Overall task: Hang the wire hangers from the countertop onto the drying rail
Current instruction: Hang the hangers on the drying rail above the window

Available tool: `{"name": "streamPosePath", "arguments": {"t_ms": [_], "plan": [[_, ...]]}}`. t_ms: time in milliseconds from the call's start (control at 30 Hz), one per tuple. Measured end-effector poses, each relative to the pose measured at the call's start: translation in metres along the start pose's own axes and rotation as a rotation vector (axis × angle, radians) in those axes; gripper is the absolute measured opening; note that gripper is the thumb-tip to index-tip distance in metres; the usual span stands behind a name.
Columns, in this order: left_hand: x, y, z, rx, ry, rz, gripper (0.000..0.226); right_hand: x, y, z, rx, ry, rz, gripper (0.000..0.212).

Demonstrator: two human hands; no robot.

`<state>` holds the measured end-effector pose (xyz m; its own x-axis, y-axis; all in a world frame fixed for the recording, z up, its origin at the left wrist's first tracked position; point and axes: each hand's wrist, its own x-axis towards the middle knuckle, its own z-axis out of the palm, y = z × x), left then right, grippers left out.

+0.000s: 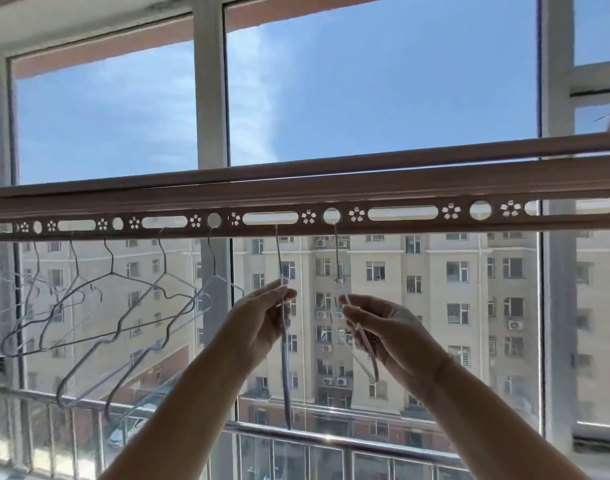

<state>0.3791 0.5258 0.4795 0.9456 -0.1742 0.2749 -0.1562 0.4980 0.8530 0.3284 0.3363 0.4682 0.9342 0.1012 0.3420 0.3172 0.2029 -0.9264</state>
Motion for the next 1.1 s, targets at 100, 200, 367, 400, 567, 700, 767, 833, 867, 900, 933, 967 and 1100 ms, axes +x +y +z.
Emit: {"name": "streamPosePath", "arguments": {"t_ms": [100, 200, 367, 400, 567, 700, 767, 833, 867, 900, 933, 967, 1100], "plan": [[-0.003, 0.0, -0.006, -0.004, -0.001, 0.002, 0.026, 0.0, 0.004, -0.001, 0.006, -0.012, 0.001, 0.036], [-0.009, -0.004, -0.015, 0.038, 0.017, 0.016, 0.019, 0.0, 0.009, -0.002, 0.041, -0.017, 0.004, 0.034], [-0.023, -0.024, -0.045, 0.054, 0.101, 0.029, 0.019, -0.013, 0.032, -0.013, 0.072, 0.021, 0.022, 0.041], [-0.027, -0.029, -0.051, 0.046, 0.112, 0.024, 0.018, -0.018, 0.04, -0.018, 0.071, 0.037, 0.035, 0.039], [-0.054, -0.076, -0.075, 0.095, 0.118, -0.072, 0.02, -0.055, 0.091, -0.044, -0.058, 0.099, 0.106, 0.045], [-0.072, -0.129, -0.074, 0.162, 0.024, -0.235, 0.035, -0.088, 0.126, -0.074, -0.164, 0.168, 0.156, 0.06], [-0.075, -0.157, -0.067, 0.182, -0.035, -0.309, 0.04, -0.109, 0.141, -0.095, -0.165, 0.239, 0.18, 0.063], [-0.073, -0.184, -0.056, 0.194, -0.082, -0.373, 0.044, -0.134, 0.153, -0.119, -0.155, 0.325, 0.199, 0.064], [-0.072, -0.197, -0.05, 0.204, -0.113, -0.399, 0.044, -0.147, 0.157, -0.13, -0.159, 0.371, 0.211, 0.067], [-0.07, -0.212, -0.04, 0.217, -0.151, -0.424, 0.044, -0.161, 0.161, -0.141, -0.165, 0.421, 0.224, 0.071], [-0.07, -0.226, -0.03, 0.231, -0.191, -0.449, 0.046, -0.175, 0.163, -0.153, -0.165, 0.472, 0.233, 0.072], [-0.069, -0.24, -0.018, 0.244, -0.23, -0.474, 0.048, -0.189, 0.165, -0.164, -0.157, 0.522, 0.237, 0.071], [-0.073, -0.298, 0.039, 0.284, -0.412, -0.569, 0.048, -0.252, 0.161, -0.209, -0.175, 0.736, 0.237, 0.052]]}}
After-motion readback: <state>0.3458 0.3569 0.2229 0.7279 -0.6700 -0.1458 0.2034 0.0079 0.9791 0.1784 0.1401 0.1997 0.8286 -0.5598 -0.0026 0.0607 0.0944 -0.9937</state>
